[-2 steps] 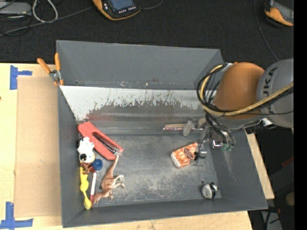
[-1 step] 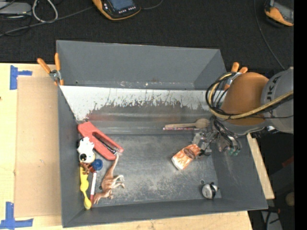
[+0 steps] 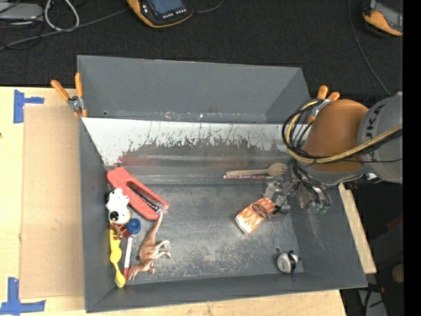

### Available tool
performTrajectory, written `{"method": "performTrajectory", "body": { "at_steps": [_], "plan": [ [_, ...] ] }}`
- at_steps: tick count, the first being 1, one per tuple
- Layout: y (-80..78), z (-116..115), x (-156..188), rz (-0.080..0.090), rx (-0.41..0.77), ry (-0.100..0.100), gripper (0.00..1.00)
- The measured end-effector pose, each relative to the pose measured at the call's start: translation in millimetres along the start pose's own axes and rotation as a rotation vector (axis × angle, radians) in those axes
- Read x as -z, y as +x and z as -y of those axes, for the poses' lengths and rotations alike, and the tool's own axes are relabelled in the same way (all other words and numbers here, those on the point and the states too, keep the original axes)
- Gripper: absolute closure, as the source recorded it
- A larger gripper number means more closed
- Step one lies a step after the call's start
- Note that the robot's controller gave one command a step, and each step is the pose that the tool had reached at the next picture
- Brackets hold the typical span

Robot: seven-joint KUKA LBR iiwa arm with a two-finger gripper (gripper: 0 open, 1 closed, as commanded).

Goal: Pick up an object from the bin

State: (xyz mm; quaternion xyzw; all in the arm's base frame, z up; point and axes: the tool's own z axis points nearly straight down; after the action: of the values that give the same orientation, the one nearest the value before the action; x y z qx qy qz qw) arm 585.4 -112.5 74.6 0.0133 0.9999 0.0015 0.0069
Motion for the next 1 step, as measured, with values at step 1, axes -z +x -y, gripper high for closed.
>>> {"method": "performTrajectory", "body": {
  "at_steps": [1],
  "plan": [
    [12.2,11.8,70.1,-0.004,-0.012,-0.001,1.0]
  ]
}}
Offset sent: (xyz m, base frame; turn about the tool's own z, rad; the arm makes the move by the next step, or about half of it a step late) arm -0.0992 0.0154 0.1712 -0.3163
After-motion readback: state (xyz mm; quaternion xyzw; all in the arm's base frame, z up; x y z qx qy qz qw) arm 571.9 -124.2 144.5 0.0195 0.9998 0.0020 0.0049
